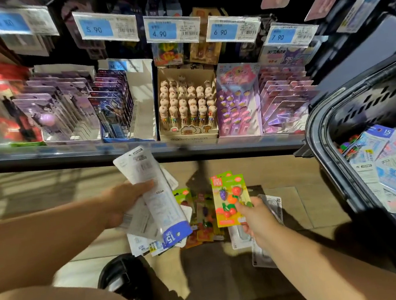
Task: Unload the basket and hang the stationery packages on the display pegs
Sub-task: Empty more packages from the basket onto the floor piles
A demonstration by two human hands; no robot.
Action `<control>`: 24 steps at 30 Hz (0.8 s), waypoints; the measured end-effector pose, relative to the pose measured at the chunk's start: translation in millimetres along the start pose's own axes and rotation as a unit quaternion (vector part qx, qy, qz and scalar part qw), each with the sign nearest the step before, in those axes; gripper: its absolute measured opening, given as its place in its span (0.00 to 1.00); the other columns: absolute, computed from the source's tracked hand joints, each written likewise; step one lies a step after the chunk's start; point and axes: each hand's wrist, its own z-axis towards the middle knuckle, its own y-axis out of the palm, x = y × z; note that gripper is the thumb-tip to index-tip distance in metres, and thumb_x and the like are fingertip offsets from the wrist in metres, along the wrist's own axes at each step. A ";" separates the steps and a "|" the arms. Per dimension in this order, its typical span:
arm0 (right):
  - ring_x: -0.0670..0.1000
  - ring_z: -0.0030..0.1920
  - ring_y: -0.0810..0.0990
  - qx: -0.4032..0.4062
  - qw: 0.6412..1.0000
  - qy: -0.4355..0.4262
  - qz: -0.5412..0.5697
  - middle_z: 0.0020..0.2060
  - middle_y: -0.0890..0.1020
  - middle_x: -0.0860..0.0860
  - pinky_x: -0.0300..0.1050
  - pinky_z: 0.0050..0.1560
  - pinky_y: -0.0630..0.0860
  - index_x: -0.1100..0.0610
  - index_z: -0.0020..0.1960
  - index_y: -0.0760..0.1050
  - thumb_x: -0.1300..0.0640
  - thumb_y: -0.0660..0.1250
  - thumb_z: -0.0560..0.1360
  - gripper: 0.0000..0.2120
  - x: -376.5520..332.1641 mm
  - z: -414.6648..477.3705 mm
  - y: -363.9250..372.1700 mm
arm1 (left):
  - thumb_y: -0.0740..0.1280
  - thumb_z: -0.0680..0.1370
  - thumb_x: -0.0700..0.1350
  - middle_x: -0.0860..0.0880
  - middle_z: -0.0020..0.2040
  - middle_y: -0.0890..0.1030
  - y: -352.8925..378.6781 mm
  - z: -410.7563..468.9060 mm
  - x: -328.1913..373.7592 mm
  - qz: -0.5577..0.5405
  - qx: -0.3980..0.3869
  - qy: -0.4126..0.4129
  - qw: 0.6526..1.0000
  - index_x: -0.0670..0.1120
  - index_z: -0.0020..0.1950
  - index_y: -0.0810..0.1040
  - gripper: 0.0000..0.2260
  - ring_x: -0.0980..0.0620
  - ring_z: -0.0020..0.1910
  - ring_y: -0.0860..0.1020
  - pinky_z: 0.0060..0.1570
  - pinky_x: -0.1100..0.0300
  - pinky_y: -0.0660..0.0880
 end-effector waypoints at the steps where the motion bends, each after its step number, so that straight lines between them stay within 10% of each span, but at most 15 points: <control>1: 0.49 0.37 0.70 -0.006 1.000 0.010 -0.016 0.47 0.78 0.55 0.38 0.27 0.65 0.56 0.63 0.70 0.56 0.64 0.81 0.12 6.4 3.7 0.4 | 0.65 0.80 0.46 0.40 0.41 0.85 -5.7 0.0 -6.8 -0.007 0.004 -0.003 1.000 0.41 0.52 0.79 0.08 0.41 0.35 0.83 0.43 0.47 0.80; 7: 0.52 0.46 0.75 -0.035 0.997 0.060 -0.040 0.55 0.80 0.56 0.41 0.35 0.70 0.51 0.65 0.70 0.58 0.59 0.82 0.12 15.8 12.2 19.2 | 0.65 0.80 0.42 0.41 0.36 0.85 -14.5 -10.9 -40.5 -0.016 0.010 -0.015 1.000 0.39 0.48 0.80 0.08 0.45 0.27 0.82 0.26 0.56 0.79; 12: 0.57 0.67 0.70 -0.070 0.978 0.073 -0.183 0.69 0.70 0.55 0.52 0.65 0.68 0.55 0.75 0.60 0.54 0.60 0.82 0.23 8.8 13.2 27.1 | 0.65 0.80 0.43 0.42 0.38 0.85 -11.7 -6.7 -43.4 -0.020 -0.005 -0.007 1.000 0.40 0.52 0.80 0.07 0.46 0.29 0.83 0.29 0.57 0.79; 20: 0.46 0.48 0.79 -0.203 0.971 -0.003 -0.123 0.51 0.81 0.48 0.42 0.43 0.74 0.49 0.58 0.73 0.43 0.65 0.78 0.14 -15.8 -40.9 58.4 | 0.67 0.79 0.47 0.39 0.51 0.84 12.6 2.6 -31.0 -0.072 -0.027 -0.016 0.997 0.43 0.54 0.81 0.09 0.38 0.48 0.82 0.59 0.37 0.75; 24: 0.48 0.48 0.84 -0.208 0.963 -0.095 -0.142 0.55 0.82 0.49 0.44 0.46 0.82 0.46 0.60 0.69 0.54 0.74 0.73 0.20 -16.6 -51.6 67.9 | 0.67 0.79 0.46 0.41 0.52 0.85 20.2 2.9 -25.5 -0.091 -0.031 0.002 0.995 0.44 0.56 0.80 0.09 0.40 0.50 0.82 0.61 0.41 0.75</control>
